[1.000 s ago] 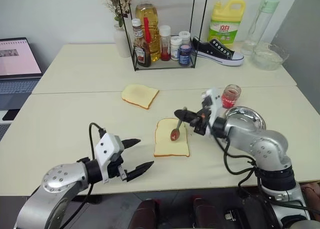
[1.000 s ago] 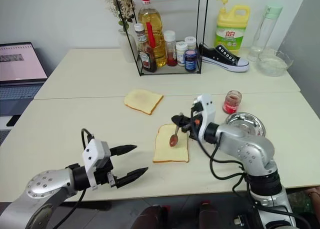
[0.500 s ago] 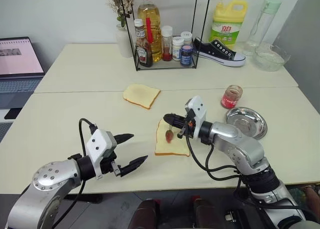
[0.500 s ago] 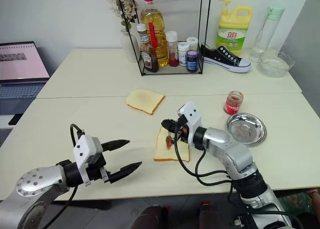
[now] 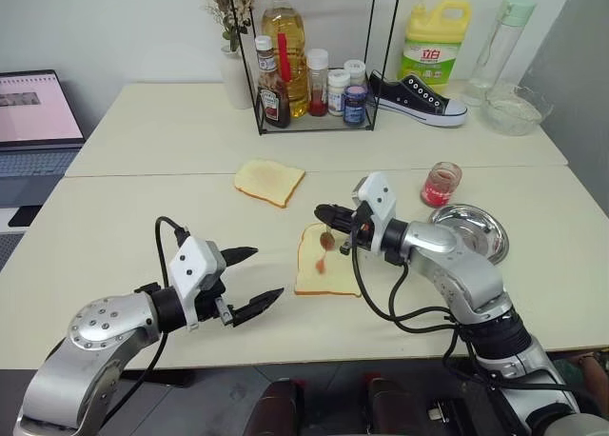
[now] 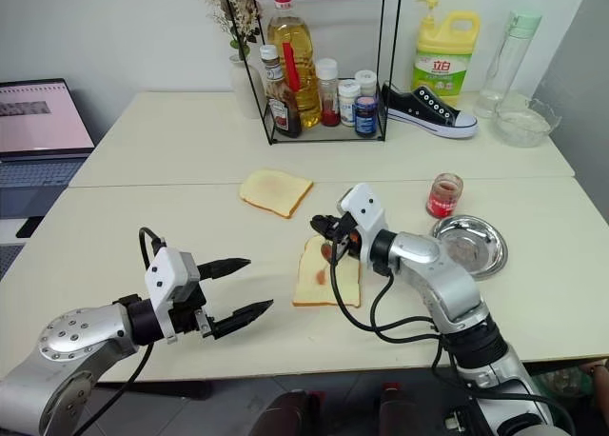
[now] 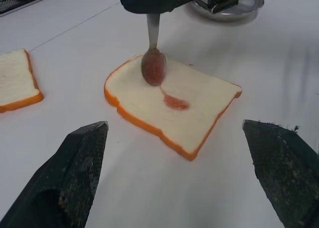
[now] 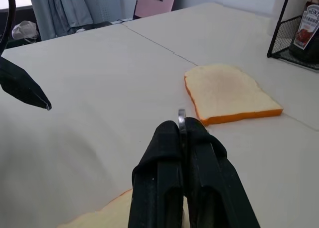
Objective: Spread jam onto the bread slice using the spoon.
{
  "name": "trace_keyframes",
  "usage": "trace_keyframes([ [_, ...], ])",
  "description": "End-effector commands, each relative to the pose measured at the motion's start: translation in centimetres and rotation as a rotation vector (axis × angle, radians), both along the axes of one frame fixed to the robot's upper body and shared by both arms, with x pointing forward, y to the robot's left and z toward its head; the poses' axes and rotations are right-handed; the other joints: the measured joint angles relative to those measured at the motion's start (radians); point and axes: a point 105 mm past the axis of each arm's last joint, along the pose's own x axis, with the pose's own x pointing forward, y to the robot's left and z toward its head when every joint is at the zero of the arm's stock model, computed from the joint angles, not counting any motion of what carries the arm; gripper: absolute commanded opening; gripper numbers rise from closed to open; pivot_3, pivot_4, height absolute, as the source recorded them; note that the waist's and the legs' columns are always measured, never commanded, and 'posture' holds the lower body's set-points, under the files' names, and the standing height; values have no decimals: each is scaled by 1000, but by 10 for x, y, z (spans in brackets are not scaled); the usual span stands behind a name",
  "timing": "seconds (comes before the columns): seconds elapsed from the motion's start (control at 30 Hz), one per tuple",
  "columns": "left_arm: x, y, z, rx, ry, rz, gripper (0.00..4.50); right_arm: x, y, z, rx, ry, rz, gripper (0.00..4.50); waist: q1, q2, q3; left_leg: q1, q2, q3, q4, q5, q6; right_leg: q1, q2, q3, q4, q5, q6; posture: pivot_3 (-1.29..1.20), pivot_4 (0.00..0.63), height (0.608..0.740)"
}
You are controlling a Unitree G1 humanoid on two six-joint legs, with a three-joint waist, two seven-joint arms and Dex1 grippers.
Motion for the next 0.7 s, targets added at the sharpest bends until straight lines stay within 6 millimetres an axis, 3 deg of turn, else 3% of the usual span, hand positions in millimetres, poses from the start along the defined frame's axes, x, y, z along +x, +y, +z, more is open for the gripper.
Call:
trace_keyframes([
  [0.03,0,-5,4,2,-21,-30,4500,1,-2,15,19,-61,1,22,0,0,0,0,0,0,0,0,0,0,0,0,0,0,0,0,150,740],
  [0.3,5,-6,7,6,-33,-46,4500,-8,-11,22,20,-52,29,22,0,0,0,0,0,0,0,0,0,0,0,0,0,0,0,0,150,740],
  [0.5,6,-8,6,4,-33,-53,4500,-5,-6,-30,-53,6,2,22,-1,0,0,0,0,0,0,0,0,0,0,0,0,0,0,0,150,740],
  [0.7,6,-7,6,4,-36,-54,4500,-2,-7,-23,-46,-16,1,22,-1,-1,-1,1,0,0,0,0,0,1,0,0,0,0,0,0,150,740],
])
